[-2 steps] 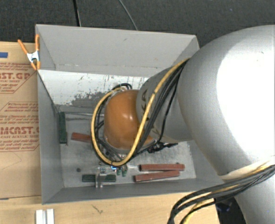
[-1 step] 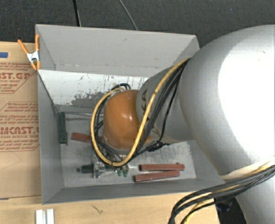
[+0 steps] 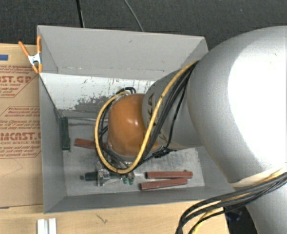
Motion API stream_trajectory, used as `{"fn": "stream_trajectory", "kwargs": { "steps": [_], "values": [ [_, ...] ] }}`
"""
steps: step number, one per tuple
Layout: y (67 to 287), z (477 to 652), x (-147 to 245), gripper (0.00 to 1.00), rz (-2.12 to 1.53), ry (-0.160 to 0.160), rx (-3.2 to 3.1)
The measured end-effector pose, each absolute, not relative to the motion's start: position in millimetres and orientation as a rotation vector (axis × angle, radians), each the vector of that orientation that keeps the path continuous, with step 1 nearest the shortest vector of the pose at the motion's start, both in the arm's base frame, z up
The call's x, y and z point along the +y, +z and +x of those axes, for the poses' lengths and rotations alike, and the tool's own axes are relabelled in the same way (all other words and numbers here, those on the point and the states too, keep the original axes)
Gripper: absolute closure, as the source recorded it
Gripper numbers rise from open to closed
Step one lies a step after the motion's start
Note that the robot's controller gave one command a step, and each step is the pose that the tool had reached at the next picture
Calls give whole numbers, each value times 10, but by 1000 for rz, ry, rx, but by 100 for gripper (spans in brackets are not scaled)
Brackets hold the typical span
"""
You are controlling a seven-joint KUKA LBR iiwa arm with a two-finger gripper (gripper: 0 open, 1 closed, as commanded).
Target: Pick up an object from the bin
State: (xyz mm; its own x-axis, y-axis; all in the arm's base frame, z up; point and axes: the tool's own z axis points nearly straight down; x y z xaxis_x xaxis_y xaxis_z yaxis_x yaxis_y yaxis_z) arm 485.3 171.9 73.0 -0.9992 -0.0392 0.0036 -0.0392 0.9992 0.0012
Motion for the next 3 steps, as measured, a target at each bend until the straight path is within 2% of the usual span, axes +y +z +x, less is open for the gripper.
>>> {"fn": "stream_trajectory", "kwargs": {
  "steps": [1,2,3],
  "values": [
    [790,4839,1713,100,66,1,-3135],
    [1075,4841,1710,100,62,0,-3137],
    [1220,4857,1716,100,61,-2,-3142]
  ]
}}
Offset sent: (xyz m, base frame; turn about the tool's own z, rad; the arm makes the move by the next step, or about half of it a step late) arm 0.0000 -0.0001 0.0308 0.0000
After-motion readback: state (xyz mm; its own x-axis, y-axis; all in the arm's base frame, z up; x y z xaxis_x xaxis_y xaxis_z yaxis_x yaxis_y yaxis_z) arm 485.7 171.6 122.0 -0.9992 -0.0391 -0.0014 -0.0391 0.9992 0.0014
